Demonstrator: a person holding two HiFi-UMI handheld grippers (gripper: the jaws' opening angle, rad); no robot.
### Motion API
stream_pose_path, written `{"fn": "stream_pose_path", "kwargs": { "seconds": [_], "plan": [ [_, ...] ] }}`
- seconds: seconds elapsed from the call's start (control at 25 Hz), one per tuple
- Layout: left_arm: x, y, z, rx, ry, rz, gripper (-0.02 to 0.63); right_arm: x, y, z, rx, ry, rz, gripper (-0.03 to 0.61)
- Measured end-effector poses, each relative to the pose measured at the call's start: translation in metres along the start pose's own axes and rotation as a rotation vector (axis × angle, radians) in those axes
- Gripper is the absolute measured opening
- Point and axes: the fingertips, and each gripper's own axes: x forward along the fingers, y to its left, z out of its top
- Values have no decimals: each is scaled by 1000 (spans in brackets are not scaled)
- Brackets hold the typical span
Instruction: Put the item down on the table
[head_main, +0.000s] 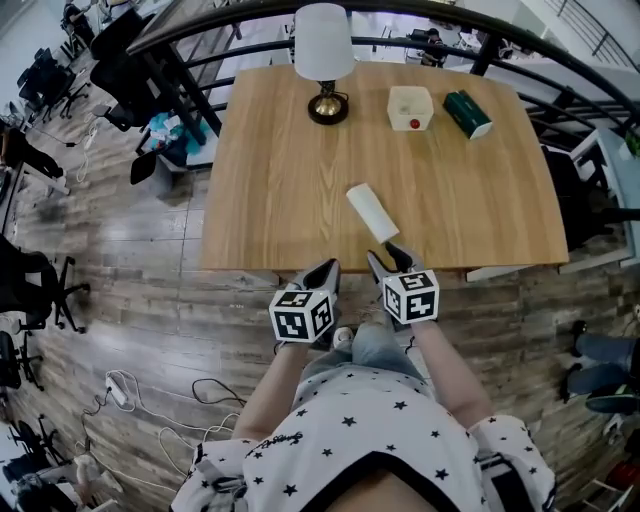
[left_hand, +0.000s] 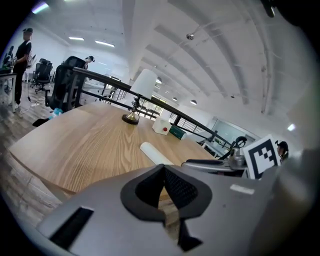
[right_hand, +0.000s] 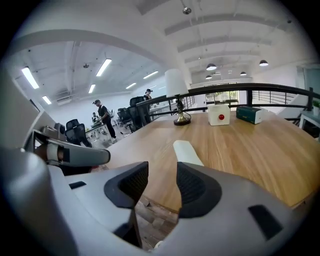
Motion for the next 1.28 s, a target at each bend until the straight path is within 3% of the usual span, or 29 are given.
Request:
{"fn": "stream_pose_path", "kwargs": {
  "seconds": [0.4,0.76,1.28],
  "plan": [
    [-45,-55,-18,17,-73,10,11,-92,26,4,-43,-107,49,12],
    [-85,-126,-68,-4,-102,36,11,-189,40,-34,-60,-131,132,-3],
    [-150,-205,-153,11,-104,34,11,-298,62,-102,-37,-158,158,-5]
  ]
}}
